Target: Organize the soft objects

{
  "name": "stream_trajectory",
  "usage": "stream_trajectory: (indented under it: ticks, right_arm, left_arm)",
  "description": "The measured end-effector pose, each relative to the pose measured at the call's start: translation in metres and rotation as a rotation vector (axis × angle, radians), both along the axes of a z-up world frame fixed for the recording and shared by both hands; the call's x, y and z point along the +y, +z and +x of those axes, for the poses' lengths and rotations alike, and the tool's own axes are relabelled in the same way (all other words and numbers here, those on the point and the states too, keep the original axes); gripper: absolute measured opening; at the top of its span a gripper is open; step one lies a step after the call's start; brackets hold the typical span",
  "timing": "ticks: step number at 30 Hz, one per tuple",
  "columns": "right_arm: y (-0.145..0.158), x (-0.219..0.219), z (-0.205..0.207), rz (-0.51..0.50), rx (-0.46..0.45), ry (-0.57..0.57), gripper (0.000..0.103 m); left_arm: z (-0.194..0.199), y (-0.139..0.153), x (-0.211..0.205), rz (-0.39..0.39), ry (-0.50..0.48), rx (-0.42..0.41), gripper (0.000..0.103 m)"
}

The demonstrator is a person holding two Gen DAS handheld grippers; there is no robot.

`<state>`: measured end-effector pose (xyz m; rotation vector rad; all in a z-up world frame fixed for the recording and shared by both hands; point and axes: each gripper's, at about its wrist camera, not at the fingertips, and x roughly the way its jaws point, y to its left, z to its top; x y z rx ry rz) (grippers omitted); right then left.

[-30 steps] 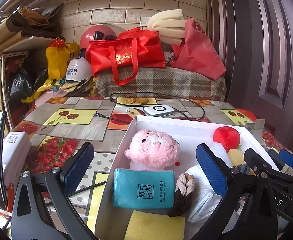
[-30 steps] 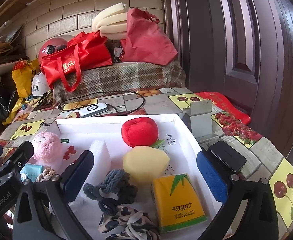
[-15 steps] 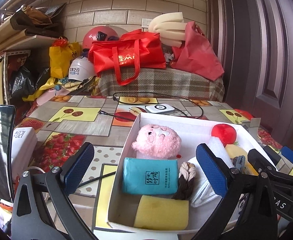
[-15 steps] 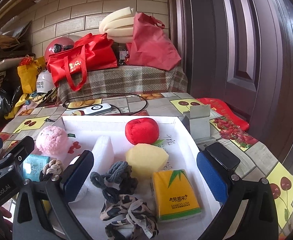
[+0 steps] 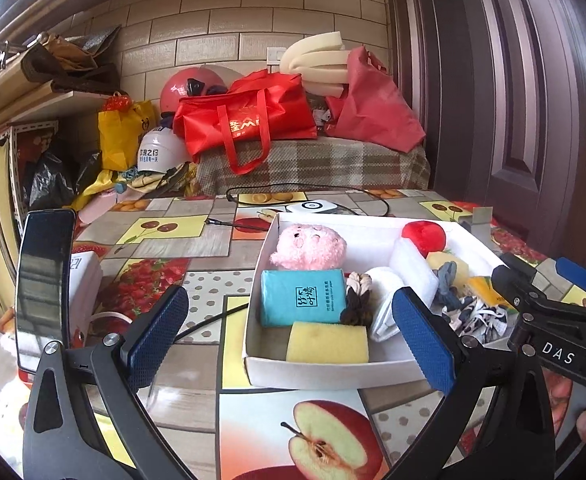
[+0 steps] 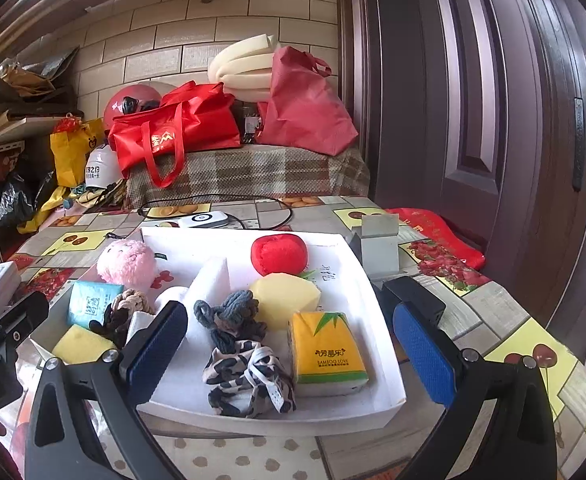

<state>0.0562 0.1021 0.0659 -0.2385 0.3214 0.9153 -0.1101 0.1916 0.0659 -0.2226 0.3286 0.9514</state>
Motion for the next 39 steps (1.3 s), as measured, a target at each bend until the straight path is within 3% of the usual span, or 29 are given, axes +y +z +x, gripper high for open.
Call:
stream_trajectory:
  ticks: [8, 12, 15, 20, 23, 26, 30, 34, 39]
  right_arm:
    - [-0.006, -0.036, -0.017, -0.072, 0.042, 0.071, 0.103]
    - [-0.002, -0.067, -0.033, -0.021, 0.009, 0.091, 0.103]
    - [0.004, -0.083, -0.038, 0.007, 0.013, 0.097, 0.103]
    - [0.012, -0.111, -0.046, 0.093, 0.013, 0.087, 0.103]
    - [0.019, -0.140, -0.060, 0.206, -0.063, 0.040, 0.103]
    - [0.021, -0.165, -0.071, 0.296, -0.125, -0.031, 0.103]
    - [0.018, -0.174, -0.070, 0.294, -0.105, -0.129, 0.103]
    - [0.018, -0.175, -0.059, 0.299, -0.049, -0.126, 0.103]
    - [0.016, -0.177, -0.061, 0.296, -0.044, -0.125, 0.103]
  left_arm:
    - [-0.026, -0.002, -0.038, -0.024, 0.020, -0.003, 0.103]
    - [-0.030, -0.004, -0.056, -0.061, -0.002, 0.030, 0.103]
    - [-0.032, -0.004, -0.071, -0.046, 0.017, 0.056, 0.103]
    - [-0.041, 0.000, -0.089, -0.039, 0.020, 0.030, 0.103]
    - [-0.044, 0.000, -0.091, -0.077, 0.008, 0.012, 0.103]
    - [-0.041, 0.001, -0.098, -0.058, -0.016, 0.020, 0.103]
    - [-0.037, 0.004, -0.108, -0.006, 0.012, 0.054, 0.103]
    - [-0.039, 0.004, -0.106, -0.018, -0.007, 0.045, 0.103]
    - [-0.039, 0.003, -0.105, -0.025, -0.010, 0.055, 0.103]
